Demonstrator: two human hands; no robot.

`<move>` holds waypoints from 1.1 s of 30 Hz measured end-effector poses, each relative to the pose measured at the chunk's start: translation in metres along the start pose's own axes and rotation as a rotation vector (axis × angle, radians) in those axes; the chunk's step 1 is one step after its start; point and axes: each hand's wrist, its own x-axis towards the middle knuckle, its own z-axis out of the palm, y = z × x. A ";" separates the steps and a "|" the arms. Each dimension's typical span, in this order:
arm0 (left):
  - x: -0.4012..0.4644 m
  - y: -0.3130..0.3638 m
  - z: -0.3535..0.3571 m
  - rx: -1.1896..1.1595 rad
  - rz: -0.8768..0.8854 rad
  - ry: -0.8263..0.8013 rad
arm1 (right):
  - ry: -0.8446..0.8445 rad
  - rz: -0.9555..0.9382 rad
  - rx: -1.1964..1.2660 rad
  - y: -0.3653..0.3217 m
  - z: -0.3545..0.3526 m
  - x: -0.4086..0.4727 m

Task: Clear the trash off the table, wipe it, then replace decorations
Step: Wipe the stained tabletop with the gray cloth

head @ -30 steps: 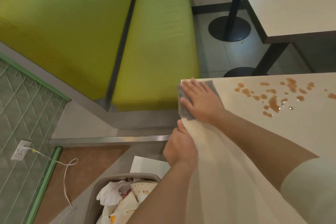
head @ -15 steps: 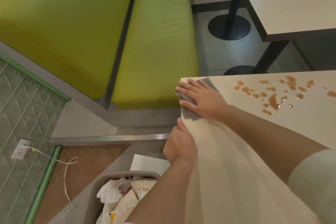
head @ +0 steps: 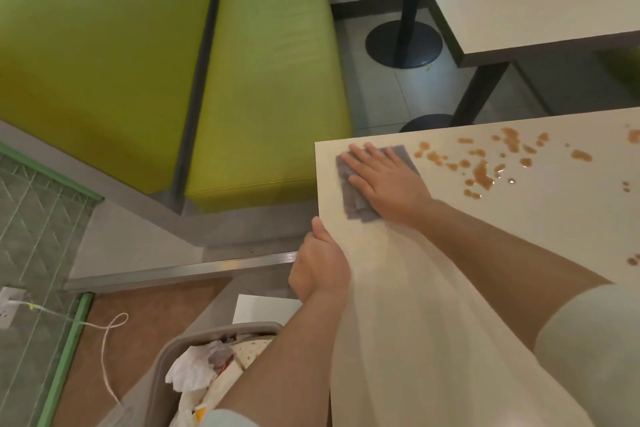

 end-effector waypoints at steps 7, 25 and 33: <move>0.000 0.002 -0.004 -0.018 -0.003 -0.043 | 0.042 -0.143 0.072 -0.064 0.018 -0.038; 0.000 -0.001 -0.005 -0.031 0.022 -0.043 | 0.034 0.156 -0.019 0.008 -0.002 -0.047; -0.001 0.001 -0.003 -0.001 0.027 -0.036 | -0.053 -0.062 -0.017 -0.002 -0.008 -0.106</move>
